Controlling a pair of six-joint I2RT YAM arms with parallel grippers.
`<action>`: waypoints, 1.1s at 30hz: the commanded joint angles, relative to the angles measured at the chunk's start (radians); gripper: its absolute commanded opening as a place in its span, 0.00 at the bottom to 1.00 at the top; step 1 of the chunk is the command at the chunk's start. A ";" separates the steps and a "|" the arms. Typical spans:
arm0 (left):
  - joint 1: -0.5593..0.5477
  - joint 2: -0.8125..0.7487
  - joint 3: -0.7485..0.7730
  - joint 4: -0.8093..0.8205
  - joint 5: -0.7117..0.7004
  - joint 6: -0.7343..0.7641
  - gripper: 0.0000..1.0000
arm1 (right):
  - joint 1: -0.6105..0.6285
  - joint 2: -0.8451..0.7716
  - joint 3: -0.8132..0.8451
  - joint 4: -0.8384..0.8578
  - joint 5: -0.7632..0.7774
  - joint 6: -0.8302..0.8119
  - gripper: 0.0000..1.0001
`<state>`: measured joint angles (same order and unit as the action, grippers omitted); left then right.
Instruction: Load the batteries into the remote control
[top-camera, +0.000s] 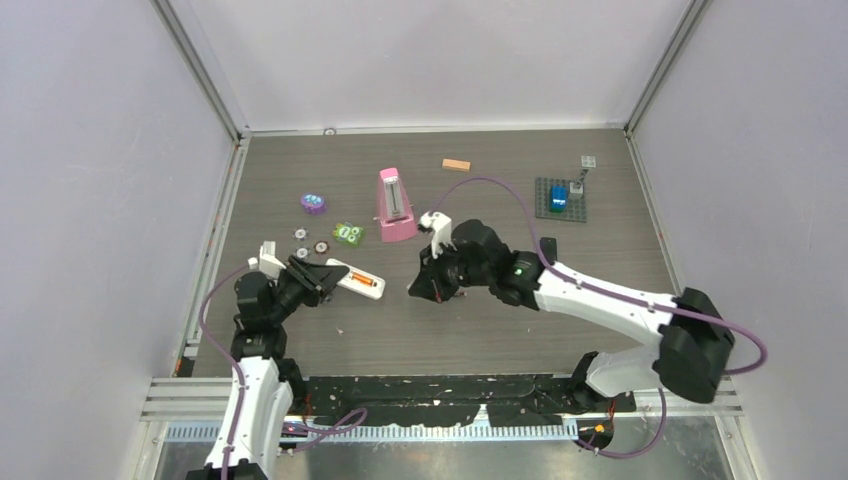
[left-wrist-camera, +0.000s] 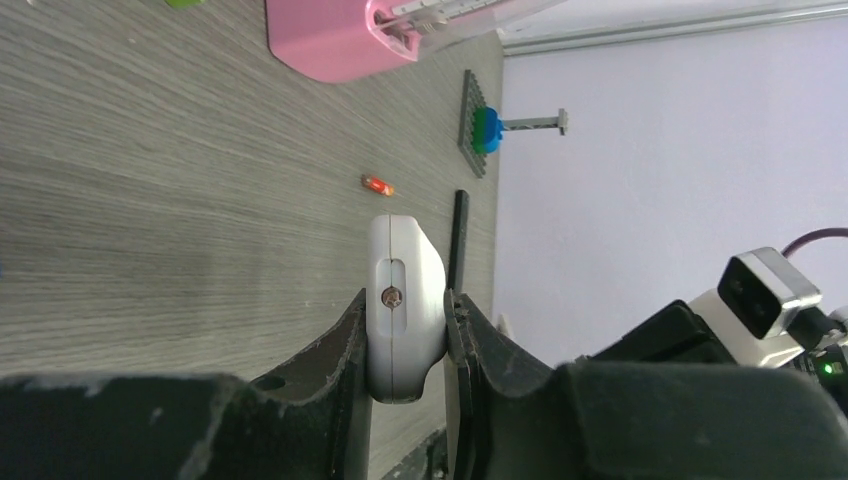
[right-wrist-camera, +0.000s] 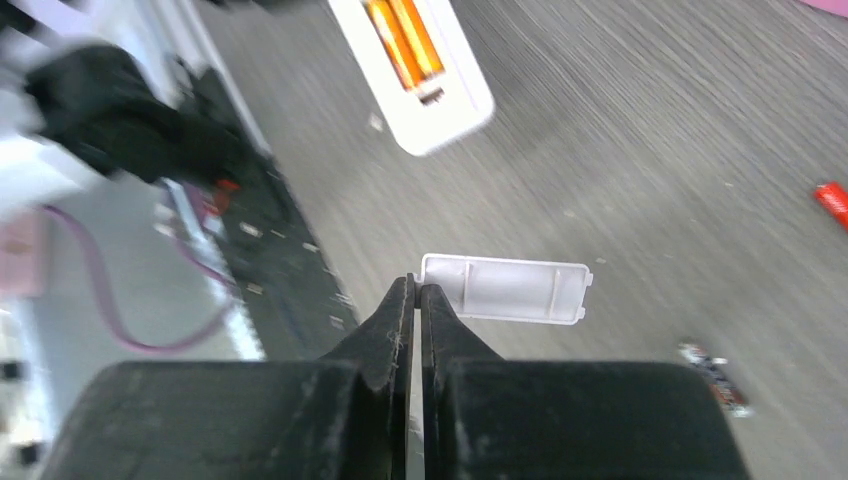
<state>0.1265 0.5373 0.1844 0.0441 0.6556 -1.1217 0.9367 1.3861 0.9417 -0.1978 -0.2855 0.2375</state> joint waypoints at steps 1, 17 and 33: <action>0.000 -0.029 -0.043 0.211 0.080 -0.194 0.00 | 0.006 -0.146 -0.102 0.333 -0.015 0.468 0.05; -0.074 -0.183 -0.053 0.491 0.043 -0.677 0.00 | 0.217 -0.172 -0.179 1.041 0.404 0.921 0.05; -0.089 -0.174 0.001 0.557 0.023 -0.724 0.00 | 0.234 -0.121 -0.179 1.141 0.453 1.031 0.05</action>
<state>0.0406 0.3645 0.1436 0.5266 0.6907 -1.8233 1.1629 1.2594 0.7311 0.8864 0.1287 1.2339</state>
